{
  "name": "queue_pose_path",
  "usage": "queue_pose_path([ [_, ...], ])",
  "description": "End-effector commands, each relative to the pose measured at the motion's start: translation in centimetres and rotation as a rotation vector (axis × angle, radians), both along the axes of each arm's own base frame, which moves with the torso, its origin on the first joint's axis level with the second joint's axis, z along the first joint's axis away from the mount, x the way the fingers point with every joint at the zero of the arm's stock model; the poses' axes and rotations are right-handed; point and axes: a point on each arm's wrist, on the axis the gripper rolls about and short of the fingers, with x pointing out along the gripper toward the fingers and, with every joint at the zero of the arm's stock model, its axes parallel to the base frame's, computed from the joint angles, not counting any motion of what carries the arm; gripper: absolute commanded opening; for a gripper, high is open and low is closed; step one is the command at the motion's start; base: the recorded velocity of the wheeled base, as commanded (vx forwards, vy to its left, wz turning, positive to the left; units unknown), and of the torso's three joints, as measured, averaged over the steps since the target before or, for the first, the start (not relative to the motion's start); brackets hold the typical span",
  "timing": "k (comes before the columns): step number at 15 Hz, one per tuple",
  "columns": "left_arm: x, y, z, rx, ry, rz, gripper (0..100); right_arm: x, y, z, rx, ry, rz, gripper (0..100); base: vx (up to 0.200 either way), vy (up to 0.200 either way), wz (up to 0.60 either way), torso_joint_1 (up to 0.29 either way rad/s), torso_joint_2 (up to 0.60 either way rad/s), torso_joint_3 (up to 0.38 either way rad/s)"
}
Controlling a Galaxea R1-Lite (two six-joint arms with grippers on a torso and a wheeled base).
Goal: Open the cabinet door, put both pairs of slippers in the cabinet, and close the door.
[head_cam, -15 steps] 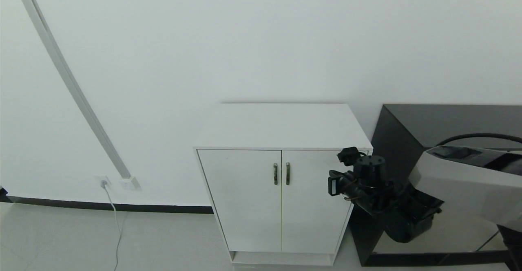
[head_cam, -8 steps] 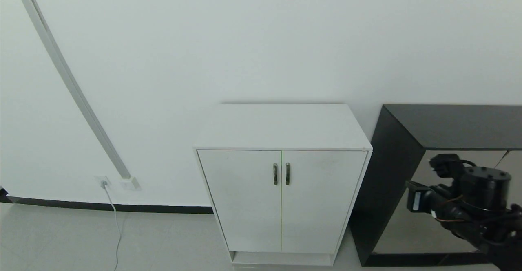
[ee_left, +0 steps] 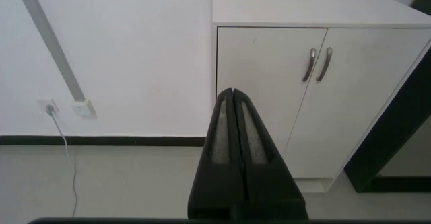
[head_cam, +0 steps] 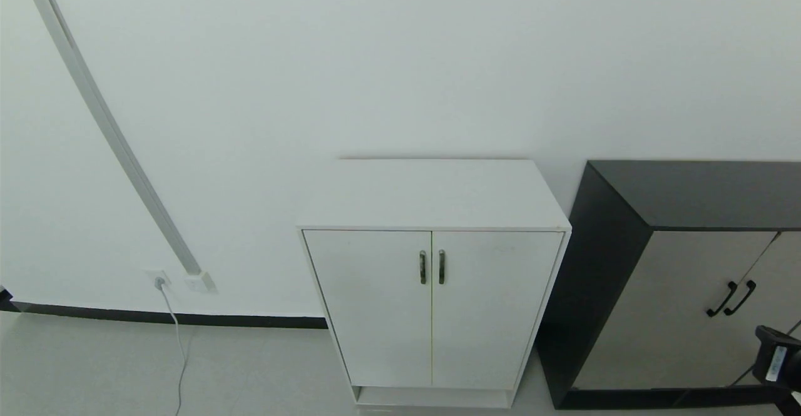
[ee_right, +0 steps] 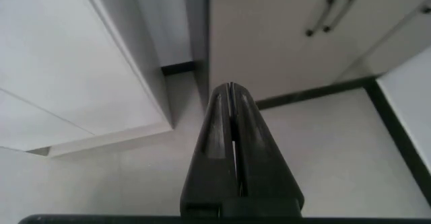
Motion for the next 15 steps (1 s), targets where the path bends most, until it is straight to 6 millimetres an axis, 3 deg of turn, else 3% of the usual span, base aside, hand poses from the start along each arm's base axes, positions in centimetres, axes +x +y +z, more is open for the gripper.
queue_pose_path([
  [1, 0.0, 0.0, 0.0, 0.0, 0.001, 0.001, 0, -3.8, -0.1, 1.8, -0.035, -0.085, -0.023, 0, 0.0, 0.0, 0.0, 0.0, 0.0, 0.0],
  [11, 0.0, 0.0, 0.0, 0.0, 0.001, 0.001, 0, -13.4, 0.9, 0.1, -0.004, -0.041, 0.078, 0, 0.0, 0.0, 0.0, 0.0, 0.0, 0.0],
  [15, 0.0, 0.0, 0.0, 0.0, 0.001, 0.001, 0, -14.9, 1.2, -0.7, 0.006, -0.082, 0.122, 0, 0.0, 0.0, 0.0, 0.0, 0.0, 0.0],
])
